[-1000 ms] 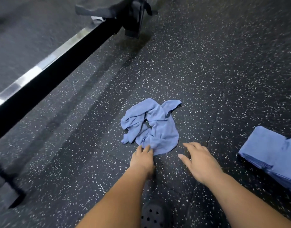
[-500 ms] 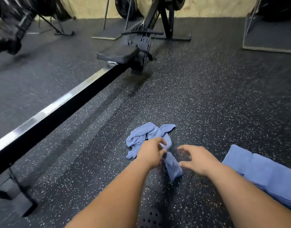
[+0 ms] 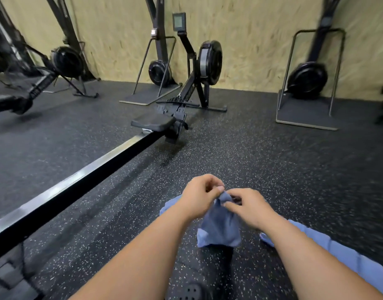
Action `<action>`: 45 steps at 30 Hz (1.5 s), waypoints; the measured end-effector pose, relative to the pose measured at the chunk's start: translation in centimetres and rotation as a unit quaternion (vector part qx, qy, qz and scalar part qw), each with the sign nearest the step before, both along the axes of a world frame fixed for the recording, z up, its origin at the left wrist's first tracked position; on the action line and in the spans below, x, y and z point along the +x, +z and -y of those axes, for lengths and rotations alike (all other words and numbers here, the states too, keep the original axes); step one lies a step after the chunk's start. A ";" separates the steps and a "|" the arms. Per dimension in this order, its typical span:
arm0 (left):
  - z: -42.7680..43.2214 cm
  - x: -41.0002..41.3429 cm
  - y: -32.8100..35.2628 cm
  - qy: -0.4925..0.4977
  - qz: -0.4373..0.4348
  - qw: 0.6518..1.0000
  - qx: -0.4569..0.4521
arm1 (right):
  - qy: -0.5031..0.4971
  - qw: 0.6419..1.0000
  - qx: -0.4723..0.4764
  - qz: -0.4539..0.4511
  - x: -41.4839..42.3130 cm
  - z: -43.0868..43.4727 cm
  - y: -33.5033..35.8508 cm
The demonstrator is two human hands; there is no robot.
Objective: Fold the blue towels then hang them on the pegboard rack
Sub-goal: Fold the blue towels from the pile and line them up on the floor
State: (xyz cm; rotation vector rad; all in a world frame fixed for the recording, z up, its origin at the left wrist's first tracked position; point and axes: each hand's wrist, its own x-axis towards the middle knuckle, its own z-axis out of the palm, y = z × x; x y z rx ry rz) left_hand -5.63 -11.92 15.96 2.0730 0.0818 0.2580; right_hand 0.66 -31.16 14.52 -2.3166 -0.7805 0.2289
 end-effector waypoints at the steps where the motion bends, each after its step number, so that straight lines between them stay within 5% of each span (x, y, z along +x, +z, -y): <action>1: 0.3 -0.4 0.8 0.009 0.011 1.000 -0.011 | -0.005 1.000 0.016 0.007 -0.5 0.6 1.0; 12: 6.1 -3.0 5.3 -0.007 0.033 0.991 -0.130 | -0.103 0.964 0.233 -0.080 -5.3 9.7 8.0; 17: 10.0 -2.9 6.0 -0.101 0.066 0.993 -0.016 | -0.168 0.941 0.280 -0.085 -5.8 12.0 8.8; 23: 14.7 -1.8 6.1 -0.090 0.134 0.987 0.025 | -0.195 0.947 0.249 -0.065 -4.3 15.2 7.7; 34: 17.3 3.8 4.8 -0.063 0.086 0.992 0.061 | -0.138 0.957 0.231 -0.111 -1.5 18.4 6.4; 40: 18.1 5.6 3.8 -0.151 0.071 0.983 0.073 | -0.163 0.969 0.184 -0.035 0.8 19.7 4.7; 45: 17.9 6.7 3.4 -0.117 0.069 0.985 0.110 | -0.145 0.983 0.112 -0.014 2.1 20.2 4.3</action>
